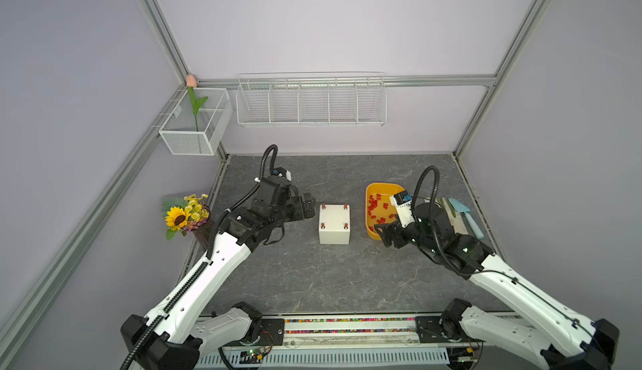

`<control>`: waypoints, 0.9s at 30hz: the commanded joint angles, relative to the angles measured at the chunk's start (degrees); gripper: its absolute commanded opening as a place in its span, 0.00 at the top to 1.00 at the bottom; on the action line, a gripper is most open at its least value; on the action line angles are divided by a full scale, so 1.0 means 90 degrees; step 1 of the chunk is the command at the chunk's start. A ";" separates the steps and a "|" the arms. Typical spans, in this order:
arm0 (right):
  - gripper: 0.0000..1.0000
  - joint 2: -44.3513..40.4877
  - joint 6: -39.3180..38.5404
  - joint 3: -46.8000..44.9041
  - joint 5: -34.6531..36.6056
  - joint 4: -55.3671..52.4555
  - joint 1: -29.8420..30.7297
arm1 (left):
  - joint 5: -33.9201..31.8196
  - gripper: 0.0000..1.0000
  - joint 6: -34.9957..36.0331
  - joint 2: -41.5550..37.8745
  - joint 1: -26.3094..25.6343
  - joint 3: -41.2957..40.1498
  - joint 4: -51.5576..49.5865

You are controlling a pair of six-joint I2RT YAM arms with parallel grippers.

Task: Cover the protruding screws with screw protection sleeves
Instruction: Reset both arms

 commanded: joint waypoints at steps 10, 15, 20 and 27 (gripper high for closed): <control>0.11 0.0169 0.0185 -0.0622 0.3138 0.1044 -0.1861 | -0.3089 0.00 0.0897 -0.0883 0.0909 -0.1883 0.2679; 0.11 0.0895 -0.0252 -0.1291 0.3884 0.2610 -0.2446 | -0.2952 0.01 0.1669 -0.0329 0.1856 -0.2238 0.3490; 0.11 0.1969 -0.0472 -0.1806 0.4047 0.4293 -0.2823 | -0.3219 0.01 0.2057 0.0676 0.2320 -0.2905 0.5050; 0.11 0.2955 -0.1133 -0.2363 0.3434 0.6289 -0.2862 | -0.3291 0.00 0.2322 0.1993 0.2478 -0.3395 0.6496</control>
